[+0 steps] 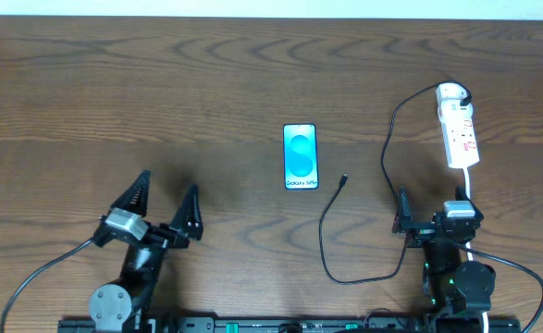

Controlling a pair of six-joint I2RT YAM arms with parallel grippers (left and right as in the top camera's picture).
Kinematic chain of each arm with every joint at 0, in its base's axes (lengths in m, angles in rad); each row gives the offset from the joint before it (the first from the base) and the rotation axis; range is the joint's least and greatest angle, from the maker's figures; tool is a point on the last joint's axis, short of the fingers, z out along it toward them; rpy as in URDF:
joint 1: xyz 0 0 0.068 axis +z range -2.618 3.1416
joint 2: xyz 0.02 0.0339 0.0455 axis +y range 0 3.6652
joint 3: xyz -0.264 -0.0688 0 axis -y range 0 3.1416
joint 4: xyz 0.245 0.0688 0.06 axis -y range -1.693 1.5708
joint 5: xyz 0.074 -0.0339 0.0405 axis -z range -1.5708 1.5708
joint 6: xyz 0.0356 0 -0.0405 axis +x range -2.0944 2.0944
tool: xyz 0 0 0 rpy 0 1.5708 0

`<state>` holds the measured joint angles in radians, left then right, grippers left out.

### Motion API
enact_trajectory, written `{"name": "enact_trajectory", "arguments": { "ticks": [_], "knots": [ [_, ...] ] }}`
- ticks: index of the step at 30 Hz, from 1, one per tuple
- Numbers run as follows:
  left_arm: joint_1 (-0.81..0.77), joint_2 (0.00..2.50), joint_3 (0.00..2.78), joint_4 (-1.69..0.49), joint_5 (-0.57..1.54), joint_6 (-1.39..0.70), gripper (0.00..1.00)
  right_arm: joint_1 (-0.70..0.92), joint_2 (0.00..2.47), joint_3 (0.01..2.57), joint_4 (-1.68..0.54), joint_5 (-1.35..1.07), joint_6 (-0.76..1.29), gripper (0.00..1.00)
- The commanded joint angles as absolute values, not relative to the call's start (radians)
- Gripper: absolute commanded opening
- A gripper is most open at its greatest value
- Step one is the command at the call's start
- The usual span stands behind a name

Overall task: Plug charger to phone and switch on socket
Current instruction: 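Open the left gripper and move it over the blue smartphone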

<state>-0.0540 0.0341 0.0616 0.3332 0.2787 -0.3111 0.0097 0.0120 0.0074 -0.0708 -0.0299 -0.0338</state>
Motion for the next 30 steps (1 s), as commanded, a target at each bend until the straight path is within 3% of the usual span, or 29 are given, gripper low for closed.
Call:
{"name": "enact_trajectory", "arguments": {
  "ticks": [1, 8, 14, 17, 22, 30],
  "knots": [
    [-0.050, 0.089, 0.173, 0.303, 0.227, -0.311, 0.94, 0.014, 0.010, 0.006, -0.075, -0.029, -0.039, 0.99],
    [-0.050, 0.393, 0.501, -0.025, 0.226, -0.217, 0.94, 0.014, 0.010, 0.006, -0.075, -0.029, -0.039, 0.99],
    [-0.050, 0.780, 0.947, -0.559, 0.234, -0.194, 0.94, 0.014, 0.010, 0.006, -0.075, -0.029, -0.039, 0.99],
    [-0.050, 0.946, 1.135, -0.747, 0.373, -0.184, 0.94, 0.014, 0.010, 0.006, -0.075, -0.029, -0.039, 0.99],
    [-0.050, 1.090, 1.225, -0.792, 0.660, -0.185, 0.94, 0.014, 0.010, 0.006, -0.075, -0.029, -0.039, 0.99],
    [-0.093, 1.217, 1.272, -0.867, 0.621, -0.283, 0.94, 0.014, 0.010, 0.006, -0.075, -0.029, -0.039, 0.99]
  ]
}}
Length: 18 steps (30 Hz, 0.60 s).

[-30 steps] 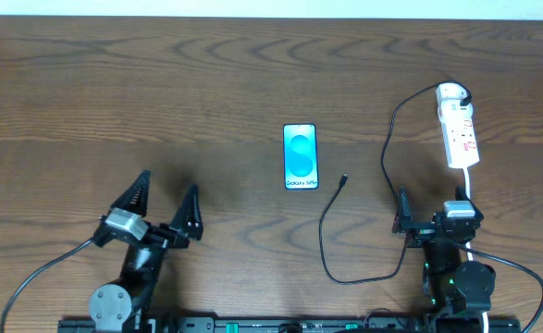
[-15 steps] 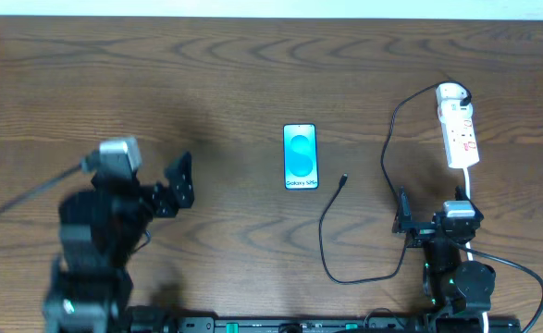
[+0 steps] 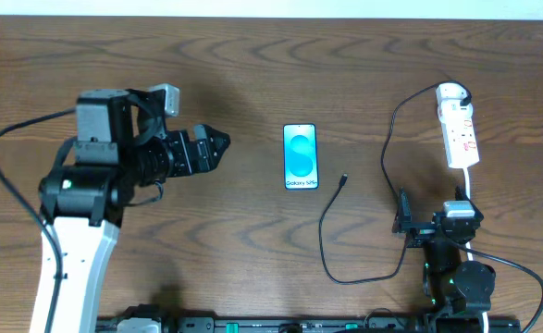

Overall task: Plug charger to phone and switch on socket
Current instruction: 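Open the left gripper and move it over the blue smartphone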

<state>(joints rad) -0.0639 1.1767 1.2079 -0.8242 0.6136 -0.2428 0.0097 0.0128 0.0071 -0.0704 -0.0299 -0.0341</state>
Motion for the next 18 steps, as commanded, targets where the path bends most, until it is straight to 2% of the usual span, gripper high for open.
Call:
{"name": "enact_trajectory", "arguments": {
  "ticks": [1, 8, 18],
  "knots": [
    [-0.107, 1.235, 1.294, -0.897, 0.585, -0.286, 0.94, 0.014, 0.010, 0.006, -0.075, -0.029, -0.039, 0.99],
    [-0.282, 1.425, 1.551, -1.145, 0.300, -0.286, 0.95, 0.014, 0.010, 0.006, -0.075, -0.029, -0.039, 0.99],
    [-0.453, 1.775, 1.971, -1.406, 0.116, -0.309, 0.94, 0.014, 0.010, 0.006, -0.075, -0.029, -0.039, 0.99]
  ]
}}
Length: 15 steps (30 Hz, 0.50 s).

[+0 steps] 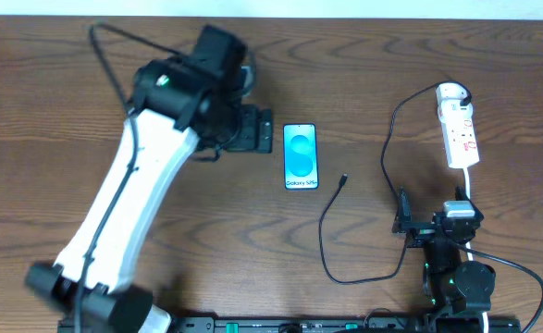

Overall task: Plug charger to phone and switch on socket
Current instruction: 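Open the left gripper and move it over the blue smartphone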

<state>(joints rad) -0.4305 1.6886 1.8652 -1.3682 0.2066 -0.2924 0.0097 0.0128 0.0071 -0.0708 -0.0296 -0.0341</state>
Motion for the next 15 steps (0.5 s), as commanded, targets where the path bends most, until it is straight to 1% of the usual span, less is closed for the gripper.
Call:
{"name": "enact_trajectory", "arguments": {
  "ticks": [1, 6, 12, 15],
  "knots": [
    [-0.459, 1.810, 2.010, -1.426, 0.115, -0.309, 0.94, 0.014, 0.010, 0.006, -0.075, -0.029, -0.039, 0.99],
    [-0.479, 1.960, 2.151, -1.489, 0.115, -0.321, 0.94, 0.014, 0.010, 0.006, -0.075, -0.029, -0.039, 0.99],
    [-0.496, 2.030, 2.157, -1.378, 0.123, -0.451, 0.94, 0.014, 0.010, 0.006, -0.075, -0.029, -0.039, 0.99],
    [-0.497, 2.033, 2.157, -1.325, 0.122, -0.458, 0.94, 0.014, 0.010, 0.006, -0.075, -0.029, -0.039, 0.99]
  ]
}}
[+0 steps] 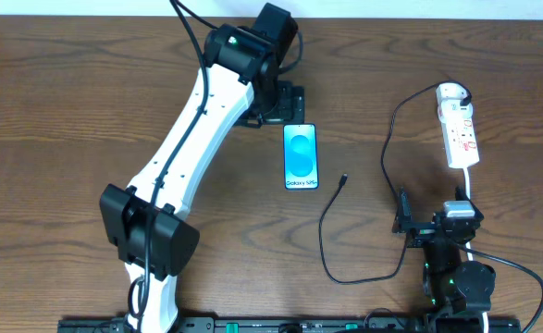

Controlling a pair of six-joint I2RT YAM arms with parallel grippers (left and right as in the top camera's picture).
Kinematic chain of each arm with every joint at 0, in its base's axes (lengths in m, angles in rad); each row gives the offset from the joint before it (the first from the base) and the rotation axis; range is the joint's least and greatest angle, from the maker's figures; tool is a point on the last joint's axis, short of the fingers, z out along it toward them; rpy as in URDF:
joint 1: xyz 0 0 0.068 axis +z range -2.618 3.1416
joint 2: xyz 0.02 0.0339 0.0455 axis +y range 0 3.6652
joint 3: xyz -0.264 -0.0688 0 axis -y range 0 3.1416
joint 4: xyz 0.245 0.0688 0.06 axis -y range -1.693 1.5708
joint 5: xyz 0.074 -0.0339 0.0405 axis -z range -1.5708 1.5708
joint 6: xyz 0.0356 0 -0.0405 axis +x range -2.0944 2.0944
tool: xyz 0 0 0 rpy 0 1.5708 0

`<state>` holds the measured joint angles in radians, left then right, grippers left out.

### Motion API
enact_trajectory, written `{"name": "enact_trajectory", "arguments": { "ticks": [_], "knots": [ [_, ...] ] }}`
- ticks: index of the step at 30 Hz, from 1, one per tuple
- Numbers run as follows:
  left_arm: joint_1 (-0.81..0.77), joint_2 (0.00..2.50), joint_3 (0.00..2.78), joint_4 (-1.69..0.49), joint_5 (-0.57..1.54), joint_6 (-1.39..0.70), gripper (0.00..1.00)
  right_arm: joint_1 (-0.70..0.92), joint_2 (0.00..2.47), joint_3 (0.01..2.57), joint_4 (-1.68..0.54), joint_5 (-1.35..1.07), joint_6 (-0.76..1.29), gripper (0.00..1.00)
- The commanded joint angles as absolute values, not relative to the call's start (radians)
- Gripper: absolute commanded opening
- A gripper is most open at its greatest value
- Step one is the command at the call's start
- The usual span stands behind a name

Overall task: Plug charger to phone and switch on socket
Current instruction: 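Open the left gripper and move it over the blue smartphone, then lower the left gripper onto the smartphone and align with its edges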

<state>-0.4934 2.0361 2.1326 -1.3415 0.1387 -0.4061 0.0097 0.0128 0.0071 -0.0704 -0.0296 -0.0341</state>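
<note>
The phone (300,156) lies face up mid-table, its blue screen lit. My left gripper (288,104) hangs just beyond the phone's far end, at its left corner, pointing down; its dark jaws look spread, with nothing between them. The black charger cable (325,242) lies loose, its plug tip (344,178) right of the phone. The cable loops back to a white adapter (451,92) in the white power strip (462,134). My right gripper (430,217) rests open near the front edge, below the strip.
The long white left arm (192,157) stretches diagonally from its base (151,245) at the front left to the phone. The strip's white lead (472,185) runs down past the right arm. The wooden table's far edge (345,18) meets a white wall.
My left gripper has moved right and farther back, from the phone's upper left side to just beyond its far end. Phone, cable, strip and right arm are unchanged.
My left arm first rested at the front left with its gripper wide open. It was then raised over the left half of the table, then beside the phone's upper left, and now stands at the phone's far end. The right arm stayed still throughout.
</note>
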Motion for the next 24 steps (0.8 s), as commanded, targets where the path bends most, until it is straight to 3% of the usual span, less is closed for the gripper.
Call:
{"name": "enact_trajectory", "arguments": {
  "ticks": [1, 24],
  "knots": [
    [-0.497, 2.033, 2.157, -1.313, 0.122, -0.458, 0.95, 0.014, 0.010, 0.006, -0.075, -0.029, -0.039, 0.99],
    [-0.602, 2.300, 2.137, -1.255, 0.118, -0.546, 0.94, 0.014, 0.010, 0.006, -0.075, -0.029, -0.039, 0.99]
  ]
}}
